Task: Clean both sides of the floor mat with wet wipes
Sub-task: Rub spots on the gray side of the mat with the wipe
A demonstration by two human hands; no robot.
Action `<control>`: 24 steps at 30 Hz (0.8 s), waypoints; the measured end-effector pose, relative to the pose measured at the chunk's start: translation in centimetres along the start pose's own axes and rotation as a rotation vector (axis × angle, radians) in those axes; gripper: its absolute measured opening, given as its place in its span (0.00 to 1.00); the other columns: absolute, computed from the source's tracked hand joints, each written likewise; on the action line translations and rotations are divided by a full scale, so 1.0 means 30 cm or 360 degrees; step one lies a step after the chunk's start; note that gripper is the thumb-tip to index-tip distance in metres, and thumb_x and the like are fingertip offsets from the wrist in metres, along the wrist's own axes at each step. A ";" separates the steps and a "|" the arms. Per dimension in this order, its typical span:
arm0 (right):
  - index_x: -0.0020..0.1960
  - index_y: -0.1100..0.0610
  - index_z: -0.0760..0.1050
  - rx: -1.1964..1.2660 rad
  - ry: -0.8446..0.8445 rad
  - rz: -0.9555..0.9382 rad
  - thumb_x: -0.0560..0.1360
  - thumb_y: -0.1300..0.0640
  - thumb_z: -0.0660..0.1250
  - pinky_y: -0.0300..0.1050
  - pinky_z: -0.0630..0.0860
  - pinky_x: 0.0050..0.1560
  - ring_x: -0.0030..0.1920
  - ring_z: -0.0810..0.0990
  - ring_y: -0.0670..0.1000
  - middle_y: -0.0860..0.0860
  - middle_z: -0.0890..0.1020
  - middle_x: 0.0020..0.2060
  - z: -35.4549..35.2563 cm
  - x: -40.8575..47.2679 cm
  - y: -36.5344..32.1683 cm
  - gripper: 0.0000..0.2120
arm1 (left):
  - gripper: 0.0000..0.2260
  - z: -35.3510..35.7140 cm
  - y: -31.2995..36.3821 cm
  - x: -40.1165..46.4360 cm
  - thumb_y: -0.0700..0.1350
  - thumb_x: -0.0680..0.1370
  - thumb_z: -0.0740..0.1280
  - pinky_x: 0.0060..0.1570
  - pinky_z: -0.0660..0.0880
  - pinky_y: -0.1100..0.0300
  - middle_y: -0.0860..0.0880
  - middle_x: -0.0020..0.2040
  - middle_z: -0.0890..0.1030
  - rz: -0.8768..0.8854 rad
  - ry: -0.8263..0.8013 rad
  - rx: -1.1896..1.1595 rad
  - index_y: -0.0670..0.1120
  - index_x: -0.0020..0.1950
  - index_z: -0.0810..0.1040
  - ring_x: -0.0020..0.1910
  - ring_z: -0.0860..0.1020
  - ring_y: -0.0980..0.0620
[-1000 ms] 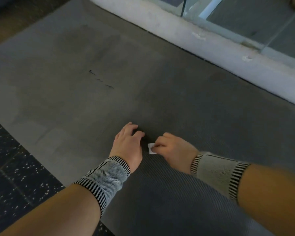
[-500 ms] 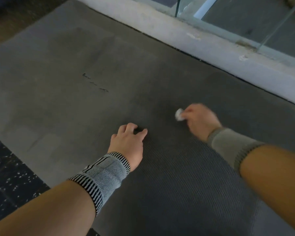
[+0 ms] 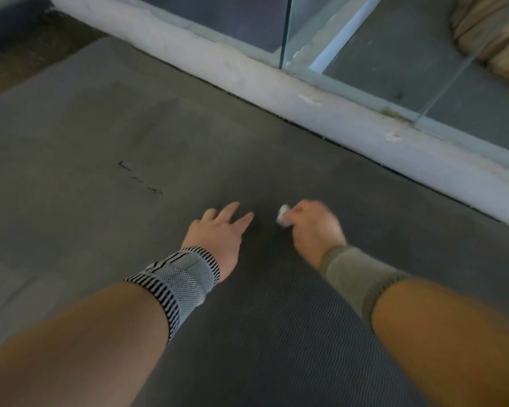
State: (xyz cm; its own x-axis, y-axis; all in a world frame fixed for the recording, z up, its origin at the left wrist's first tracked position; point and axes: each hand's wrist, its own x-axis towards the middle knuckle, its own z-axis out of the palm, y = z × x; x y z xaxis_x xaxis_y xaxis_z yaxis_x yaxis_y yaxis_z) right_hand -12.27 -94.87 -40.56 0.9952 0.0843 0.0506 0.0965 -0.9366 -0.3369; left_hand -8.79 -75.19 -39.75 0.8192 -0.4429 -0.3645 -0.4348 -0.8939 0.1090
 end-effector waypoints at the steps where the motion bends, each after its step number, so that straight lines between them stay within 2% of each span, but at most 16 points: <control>1: 0.45 0.60 0.83 0.0060 -0.0079 -0.0239 0.65 0.69 0.73 0.47 0.78 0.38 0.39 0.79 0.61 0.58 0.80 0.39 0.015 -0.047 -0.045 0.10 | 0.27 -0.016 0.009 0.037 0.46 0.82 0.55 0.71 0.61 0.48 0.53 0.80 0.45 0.0019 -0.0006 -0.0042 0.57 0.79 0.49 0.76 0.53 0.45; 2: 0.45 0.60 0.83 0.0056 -0.0177 -0.0459 0.63 0.68 0.75 0.45 0.78 0.36 0.37 0.79 0.58 0.57 0.80 0.39 0.027 -0.088 -0.068 0.11 | 0.28 -0.031 0.021 0.077 0.44 0.82 0.56 0.74 0.57 0.48 0.53 0.80 0.44 0.0031 -0.0012 -0.0089 0.56 0.79 0.49 0.77 0.48 0.46; 4: 0.46 0.59 0.83 -0.0035 -0.0257 -0.0647 0.65 0.66 0.74 0.45 0.78 0.37 0.38 0.78 0.56 0.55 0.81 0.41 0.005 -0.056 -0.026 0.10 | 0.31 -0.054 0.060 0.153 0.40 0.81 0.58 0.76 0.53 0.47 0.54 0.80 0.41 0.0052 -0.0048 -0.0153 0.54 0.79 0.46 0.78 0.43 0.48; 5: 0.47 0.60 0.83 -0.0074 -0.0225 -0.0586 0.68 0.66 0.72 0.46 0.78 0.40 0.40 0.79 0.58 0.57 0.81 0.41 -0.014 0.008 0.017 0.08 | 0.32 -0.059 0.082 0.185 0.39 0.81 0.59 0.76 0.51 0.46 0.54 0.79 0.41 0.0060 -0.0091 -0.0164 0.54 0.79 0.45 0.78 0.42 0.48; 6: 0.50 0.59 0.82 -0.0153 -0.0114 -0.0404 0.71 0.65 0.69 0.47 0.77 0.44 0.44 0.79 0.59 0.57 0.81 0.45 -0.024 0.082 0.079 0.09 | 0.34 -0.056 0.102 0.208 0.39 0.80 0.60 0.76 0.49 0.45 0.55 0.79 0.40 0.0049 -0.0145 -0.0160 0.54 0.79 0.45 0.78 0.42 0.48; 8: 0.60 0.55 0.78 -0.0310 0.0024 0.0082 0.75 0.63 0.62 0.46 0.72 0.53 0.54 0.75 0.58 0.55 0.77 0.54 -0.037 0.201 0.195 0.15 | 0.34 -0.039 0.118 0.236 0.40 0.80 0.60 0.75 0.47 0.43 0.57 0.79 0.39 0.0012 -0.0232 -0.0127 0.56 0.79 0.44 0.78 0.40 0.48; 9: 0.61 0.55 0.77 -0.0283 0.0039 0.0211 0.75 0.63 0.62 0.46 0.71 0.54 0.55 0.73 0.57 0.55 0.76 0.56 -0.035 0.215 0.213 0.16 | 0.33 -0.035 0.117 0.243 0.41 0.81 0.59 0.74 0.48 0.43 0.58 0.79 0.39 0.0008 -0.0252 -0.0119 0.58 0.79 0.44 0.78 0.41 0.49; 10: 0.59 0.56 0.78 -0.0233 0.0020 0.0208 0.74 0.64 0.63 0.46 0.72 0.53 0.54 0.74 0.57 0.55 0.77 0.55 -0.027 0.212 0.214 0.15 | 0.32 -0.034 0.110 0.246 0.42 0.81 0.59 0.74 0.51 0.44 0.60 0.78 0.40 0.0010 -0.0255 -0.0113 0.59 0.78 0.45 0.78 0.41 0.49; 13: 0.51 0.60 0.82 -0.0029 -0.0114 -0.0282 0.66 0.70 0.71 0.49 0.76 0.45 0.44 0.78 0.59 0.56 0.81 0.45 -0.021 0.114 0.161 0.14 | 0.30 -0.045 0.102 0.242 0.47 0.80 0.59 0.73 0.59 0.45 0.62 0.78 0.42 0.0010 -0.0220 -0.0115 0.61 0.78 0.48 0.77 0.44 0.49; 15: 0.52 0.58 0.82 -0.0093 -0.0173 -0.0457 0.68 0.69 0.71 0.49 0.77 0.46 0.45 0.78 0.58 0.56 0.81 0.46 -0.045 0.177 0.206 0.14 | 0.31 -0.049 0.106 0.243 0.47 0.80 0.60 0.72 0.59 0.44 0.62 0.78 0.42 -0.0003 -0.0218 -0.0145 0.61 0.78 0.49 0.77 0.44 0.49; 17: 0.59 0.54 0.79 -0.0280 -0.0107 -0.0269 0.75 0.64 0.66 0.49 0.74 0.55 0.53 0.76 0.58 0.56 0.79 0.53 -0.059 0.320 0.278 0.14 | 0.31 -0.044 0.111 0.238 0.46 0.80 0.60 0.72 0.59 0.44 0.62 0.77 0.42 0.0005 -0.0203 -0.0152 0.61 0.78 0.48 0.77 0.43 0.49; 18: 0.60 0.55 0.78 -0.0366 -0.0095 -0.0061 0.76 0.64 0.63 0.49 0.73 0.58 0.55 0.75 0.59 0.57 0.78 0.56 -0.070 0.388 0.311 0.14 | 0.31 -0.041 0.113 0.235 0.46 0.79 0.60 0.72 0.59 0.44 0.62 0.77 0.42 0.0006 -0.0195 -0.0160 0.60 0.78 0.48 0.77 0.42 0.49; 20: 0.60 0.59 0.76 -0.0414 -0.0014 0.0266 0.77 0.64 0.60 0.49 0.74 0.55 0.55 0.76 0.61 0.59 0.76 0.56 -0.074 0.482 0.354 0.14 | 0.32 -0.041 0.112 0.230 0.46 0.79 0.61 0.72 0.60 0.45 0.63 0.77 0.42 0.0020 -0.0166 -0.0145 0.60 0.78 0.48 0.77 0.42 0.49; 22: 0.60 0.61 0.76 -0.0452 0.0013 0.0345 0.77 0.63 0.61 0.50 0.74 0.54 0.55 0.75 0.60 0.59 0.76 0.56 -0.065 0.501 0.351 0.14 | 0.32 -0.045 0.111 0.230 0.46 0.79 0.62 0.72 0.60 0.44 0.63 0.77 0.42 0.0028 -0.0183 -0.0138 0.60 0.78 0.48 0.77 0.42 0.49; 24: 0.61 0.60 0.77 -0.0408 0.0024 0.0265 0.77 0.62 0.61 0.50 0.75 0.55 0.54 0.76 0.58 0.58 0.77 0.55 -0.050 0.441 0.327 0.14 | 0.33 -0.046 0.109 0.239 0.46 0.79 0.62 0.72 0.59 0.44 0.62 0.77 0.42 0.0022 -0.0209 -0.0138 0.60 0.78 0.48 0.77 0.42 0.49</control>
State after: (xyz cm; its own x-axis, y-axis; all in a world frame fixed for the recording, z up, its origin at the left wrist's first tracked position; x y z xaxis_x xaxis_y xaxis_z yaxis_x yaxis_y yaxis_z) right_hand 1.81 -103.46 -41.77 0.9963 -0.0808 0.0292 -0.0778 -0.9926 -0.0935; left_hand -3.81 -81.38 -40.74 0.7547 -0.4476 -0.4797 -0.4074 -0.8928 0.1921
